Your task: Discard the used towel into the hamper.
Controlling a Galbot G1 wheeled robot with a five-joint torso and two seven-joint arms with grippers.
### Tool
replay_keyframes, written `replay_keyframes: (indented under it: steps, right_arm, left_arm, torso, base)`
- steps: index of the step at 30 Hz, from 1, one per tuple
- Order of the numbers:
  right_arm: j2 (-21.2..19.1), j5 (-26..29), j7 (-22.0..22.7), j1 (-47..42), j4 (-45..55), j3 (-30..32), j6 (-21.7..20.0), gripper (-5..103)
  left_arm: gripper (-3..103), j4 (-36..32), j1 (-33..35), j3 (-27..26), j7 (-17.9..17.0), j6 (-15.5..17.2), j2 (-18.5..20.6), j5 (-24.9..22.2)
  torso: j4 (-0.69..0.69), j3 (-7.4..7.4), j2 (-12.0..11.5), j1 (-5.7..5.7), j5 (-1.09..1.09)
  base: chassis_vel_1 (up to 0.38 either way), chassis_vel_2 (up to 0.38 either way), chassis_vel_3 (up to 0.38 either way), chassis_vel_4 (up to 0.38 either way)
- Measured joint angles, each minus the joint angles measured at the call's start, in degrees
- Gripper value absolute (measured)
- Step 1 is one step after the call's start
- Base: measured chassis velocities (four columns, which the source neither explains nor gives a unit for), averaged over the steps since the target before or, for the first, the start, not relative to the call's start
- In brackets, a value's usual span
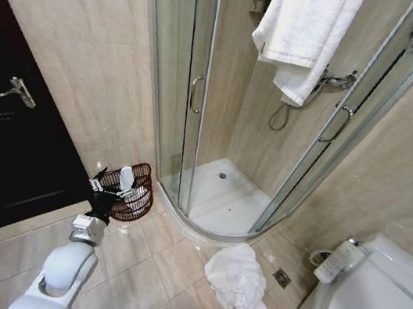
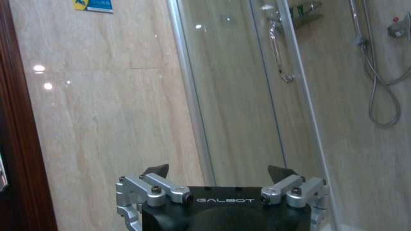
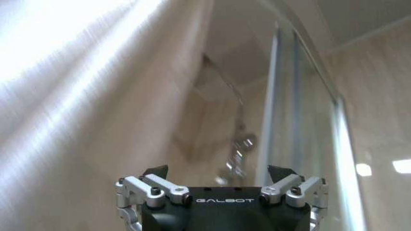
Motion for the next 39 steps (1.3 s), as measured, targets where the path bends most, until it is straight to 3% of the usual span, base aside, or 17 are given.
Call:
replay_keyframes:
  steps: [7,16,18,25,39]
  right_arm:
    - [2.90,5.83,4.08,9.75,3.99,-6.90,-2.22,100]
    - [5.80,19.21,8.68,25.99,6.75,-15.81,-6.54,100]
    - [6.13,19.80,8.99,26.51,6.57,-16.19,-6.63,100]
    - [10.55,30.40,14.42,29.52,5.39,-17.84,-9.04,100]
    - [7.92,26.09,15.69,28.54,5.11,-16.53,-12.06,100]
  left_arm:
    - [100,-0.30,0.76,-1.16,-0.02,-0.25,-0.39,0.02]
    - [100,-0.56,0.65,-1.81,-0.03,-0.36,-1.05,-0.05]
    - [100,-0.54,0.64,-1.76,-0.03,-0.36,-1.05,-0.05]
    - [100,-0.37,0.48,-2.26,0.02,-0.37,-1.29,-0.15]
    - [100,-0.51,0.72,-2.70,0.48,-0.34,-1.37,-0.11]
  torso:
    - [0.00,0.83,1.57,0.67,0.00]
    - [-0.03,2.56,4.78,2.13,0.01]
    - [-0.02,2.67,4.96,2.21,-0.01]
    - [-0.02,4.10,7.65,3.47,0.02]
    - [-0.02,6.34,11.73,5.32,0.03]
  base:
    - [0.000,0.000,0.000,0.000]
    - [0.000,0.000,0.000,0.000]
    - [0.000,0.000,0.000,0.000]
    - [0.000,0.000,0.000,0.000]
    - [0.000,0.000,0.000,0.000]
